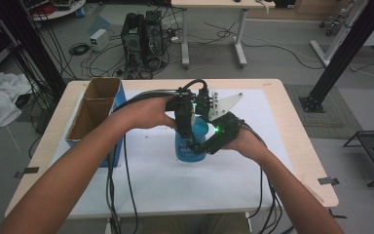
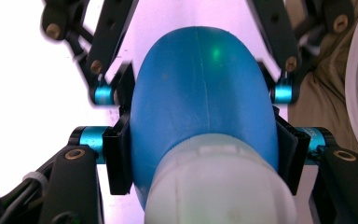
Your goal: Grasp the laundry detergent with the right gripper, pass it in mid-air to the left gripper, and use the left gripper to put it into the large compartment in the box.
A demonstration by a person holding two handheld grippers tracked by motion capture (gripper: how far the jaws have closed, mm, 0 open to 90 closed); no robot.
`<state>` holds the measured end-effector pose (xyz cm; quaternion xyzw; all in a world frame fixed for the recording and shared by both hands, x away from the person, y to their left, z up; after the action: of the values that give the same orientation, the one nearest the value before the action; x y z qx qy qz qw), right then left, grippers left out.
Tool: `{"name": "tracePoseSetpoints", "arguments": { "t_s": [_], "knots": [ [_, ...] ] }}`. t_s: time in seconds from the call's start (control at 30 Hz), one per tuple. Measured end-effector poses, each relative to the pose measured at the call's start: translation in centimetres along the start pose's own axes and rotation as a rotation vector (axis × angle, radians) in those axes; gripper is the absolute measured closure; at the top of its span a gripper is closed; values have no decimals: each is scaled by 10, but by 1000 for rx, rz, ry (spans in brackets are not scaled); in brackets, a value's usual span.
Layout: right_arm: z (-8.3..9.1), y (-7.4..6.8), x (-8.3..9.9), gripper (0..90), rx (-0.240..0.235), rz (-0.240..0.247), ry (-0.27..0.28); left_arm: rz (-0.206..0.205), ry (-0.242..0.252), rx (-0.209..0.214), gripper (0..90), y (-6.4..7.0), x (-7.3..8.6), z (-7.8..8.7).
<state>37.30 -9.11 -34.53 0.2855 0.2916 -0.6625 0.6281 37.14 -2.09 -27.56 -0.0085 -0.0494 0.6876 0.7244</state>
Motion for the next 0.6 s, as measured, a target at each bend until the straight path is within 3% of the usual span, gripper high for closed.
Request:
{"name": "tracePoseSetpoints", "arguments": {
  "t_s": [0.13, 0.2, 0.27, 0.47, 0.5, 0.6],
  "knots": [
    [7, -1, 8, 219, -7, -2, -23, 17, 0, 13, 376, -1, 7, 6],
    [14, -4, 13, 218, -18, -40, -35, 26, 6, 10, 376, -2, 12, 9],
    [22, 1, 16, 218, 1, -14, -32, 44, 12, 19, 376, -2, 16, 13],
    [36, 7, 31, 218, 61, -110, -75, 93, 27, 4, 376, -7, 29, 24],
    [39, 6, 35, 218, 60, -151, -90, 101, 28, 3, 376, -7, 31, 26],
    [46, 7, 45, 218, 82, -175, -97, 124, 20, -9, 376, -10, 37, 29]
  ]
}}
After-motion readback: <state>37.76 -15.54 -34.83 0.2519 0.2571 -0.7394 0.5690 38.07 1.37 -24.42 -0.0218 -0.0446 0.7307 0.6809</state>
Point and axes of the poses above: each handheld gripper's, and its own axes: z roughly backward along the jaws, x roughly out of its underside, y roughly to its right, the point moved 6 cm from there along -z, roughly forward along the jaws, and after that the axes turned 12 degrees about -y, right-handed, at the moved point
